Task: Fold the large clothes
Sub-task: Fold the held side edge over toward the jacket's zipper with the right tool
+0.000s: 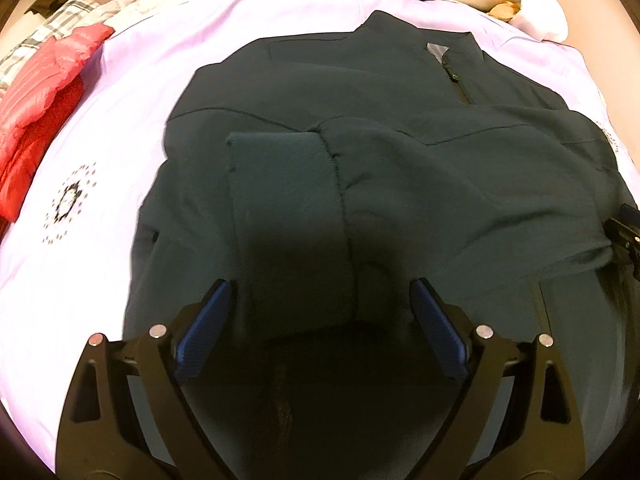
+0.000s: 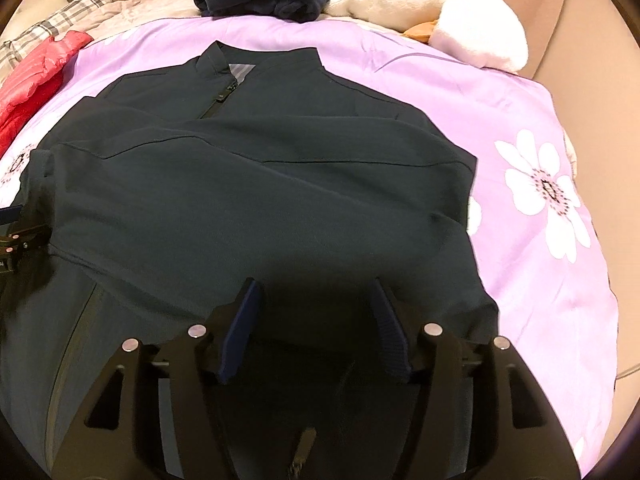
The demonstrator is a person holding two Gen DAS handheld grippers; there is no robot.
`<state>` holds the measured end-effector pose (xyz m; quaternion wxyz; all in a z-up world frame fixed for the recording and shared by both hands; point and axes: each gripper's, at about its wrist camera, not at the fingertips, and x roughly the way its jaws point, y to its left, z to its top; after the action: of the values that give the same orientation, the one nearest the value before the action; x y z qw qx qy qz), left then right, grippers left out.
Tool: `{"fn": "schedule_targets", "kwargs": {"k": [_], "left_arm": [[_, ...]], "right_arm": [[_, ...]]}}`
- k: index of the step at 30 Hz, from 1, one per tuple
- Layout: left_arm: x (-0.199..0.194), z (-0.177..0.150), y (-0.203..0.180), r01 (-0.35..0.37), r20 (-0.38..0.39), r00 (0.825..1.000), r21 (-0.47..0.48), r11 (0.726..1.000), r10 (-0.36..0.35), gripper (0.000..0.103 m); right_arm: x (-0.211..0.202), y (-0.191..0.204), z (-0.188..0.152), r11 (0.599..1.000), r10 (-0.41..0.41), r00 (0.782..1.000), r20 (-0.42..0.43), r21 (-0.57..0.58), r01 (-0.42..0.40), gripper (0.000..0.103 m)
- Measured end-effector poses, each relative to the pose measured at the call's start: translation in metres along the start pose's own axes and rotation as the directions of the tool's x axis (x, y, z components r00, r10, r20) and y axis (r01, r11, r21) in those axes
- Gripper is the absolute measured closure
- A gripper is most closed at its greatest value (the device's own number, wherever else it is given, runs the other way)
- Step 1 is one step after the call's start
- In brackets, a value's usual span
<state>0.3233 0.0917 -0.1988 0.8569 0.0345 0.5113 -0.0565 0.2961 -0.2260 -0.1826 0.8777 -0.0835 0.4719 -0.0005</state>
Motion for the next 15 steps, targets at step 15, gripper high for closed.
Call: {"fn": "schedule_targets", "kwargs": {"k": [15], "left_arm": [[-0.117, -0.088, -0.036, 0.035, -0.039, 0.999, 0.056, 0.998, -0.033, 0.002]], "right_arm": [[-0.11, 0.039, -0.071, 0.992, 0.125, 0.992, -0.009, -0.011, -0.125, 0.019]]}}
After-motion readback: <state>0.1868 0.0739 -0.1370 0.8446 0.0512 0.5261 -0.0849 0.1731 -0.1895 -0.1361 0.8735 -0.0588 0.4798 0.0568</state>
